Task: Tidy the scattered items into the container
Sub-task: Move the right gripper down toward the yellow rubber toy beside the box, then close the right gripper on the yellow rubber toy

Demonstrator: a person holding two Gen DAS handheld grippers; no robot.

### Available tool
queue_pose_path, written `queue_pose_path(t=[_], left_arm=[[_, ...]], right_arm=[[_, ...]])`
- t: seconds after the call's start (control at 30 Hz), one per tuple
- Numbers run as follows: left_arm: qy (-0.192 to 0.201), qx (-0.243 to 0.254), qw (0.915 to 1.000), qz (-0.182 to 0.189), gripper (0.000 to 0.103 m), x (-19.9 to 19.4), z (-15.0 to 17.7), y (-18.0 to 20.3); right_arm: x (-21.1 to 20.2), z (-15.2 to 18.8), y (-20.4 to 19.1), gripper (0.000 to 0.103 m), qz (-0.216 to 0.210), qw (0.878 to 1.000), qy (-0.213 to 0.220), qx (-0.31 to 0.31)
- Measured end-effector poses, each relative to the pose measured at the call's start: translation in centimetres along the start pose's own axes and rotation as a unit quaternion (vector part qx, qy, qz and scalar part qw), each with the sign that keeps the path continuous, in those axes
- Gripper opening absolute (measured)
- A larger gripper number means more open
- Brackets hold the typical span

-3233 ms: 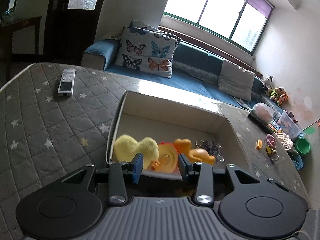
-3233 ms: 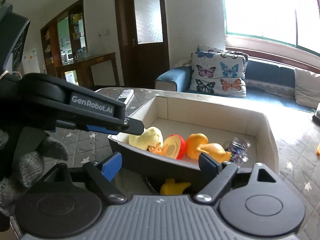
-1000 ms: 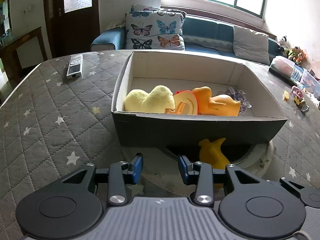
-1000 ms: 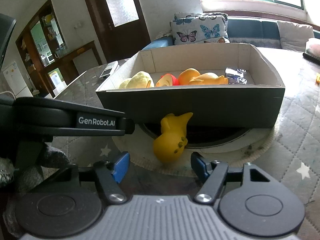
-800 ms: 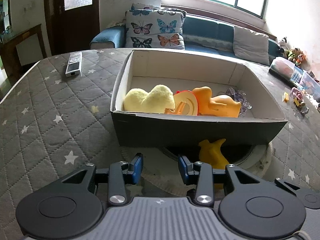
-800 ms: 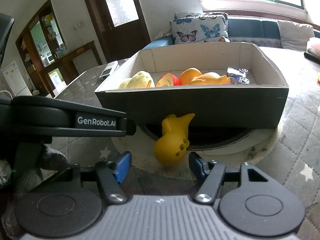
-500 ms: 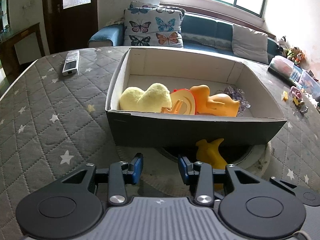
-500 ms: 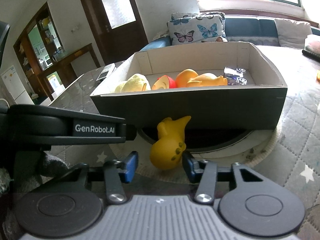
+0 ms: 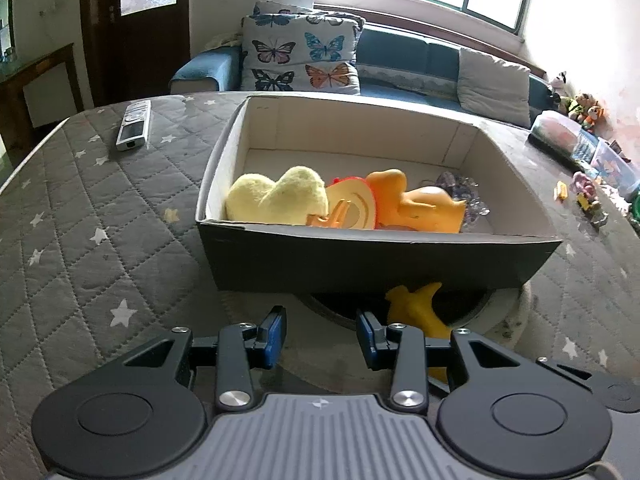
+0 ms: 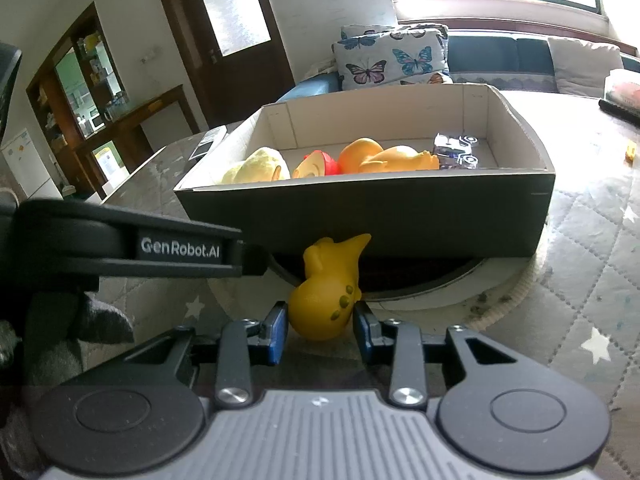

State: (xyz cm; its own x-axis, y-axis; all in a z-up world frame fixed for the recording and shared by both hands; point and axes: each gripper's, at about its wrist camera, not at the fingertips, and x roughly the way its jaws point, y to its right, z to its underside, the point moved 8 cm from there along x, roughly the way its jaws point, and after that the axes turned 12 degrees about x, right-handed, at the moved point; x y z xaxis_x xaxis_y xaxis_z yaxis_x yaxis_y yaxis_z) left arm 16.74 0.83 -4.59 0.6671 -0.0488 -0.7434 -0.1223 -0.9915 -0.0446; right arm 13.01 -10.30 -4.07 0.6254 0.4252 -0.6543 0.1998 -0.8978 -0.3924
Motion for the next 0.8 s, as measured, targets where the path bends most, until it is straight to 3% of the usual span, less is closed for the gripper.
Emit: queue_pose_path(t=[0.33, 0.67, 0.8], left_arm=[[0.0, -0.004, 0.9997, 0.023, 0.041, -1.0, 0.2, 0.9], [-0.013, 0.001, 0.9983, 0.057, 0.04, -0.9, 0.7, 3.1], [-0.023, -0.001, 0.9985, 0.05, 0.04, -0.8, 0.8, 3.3]], right_arm=[[-2.0, 0.5, -0.1, 0.034, 0.012, 0.999, -0.004, -0.047], [-2.0, 1.8, 0.5, 0.034, 0.012, 0.998, -0.01, -0.053], [-2.0, 2.0, 0.5, 0.034, 0.011, 0.998, -0.005, -0.058]])
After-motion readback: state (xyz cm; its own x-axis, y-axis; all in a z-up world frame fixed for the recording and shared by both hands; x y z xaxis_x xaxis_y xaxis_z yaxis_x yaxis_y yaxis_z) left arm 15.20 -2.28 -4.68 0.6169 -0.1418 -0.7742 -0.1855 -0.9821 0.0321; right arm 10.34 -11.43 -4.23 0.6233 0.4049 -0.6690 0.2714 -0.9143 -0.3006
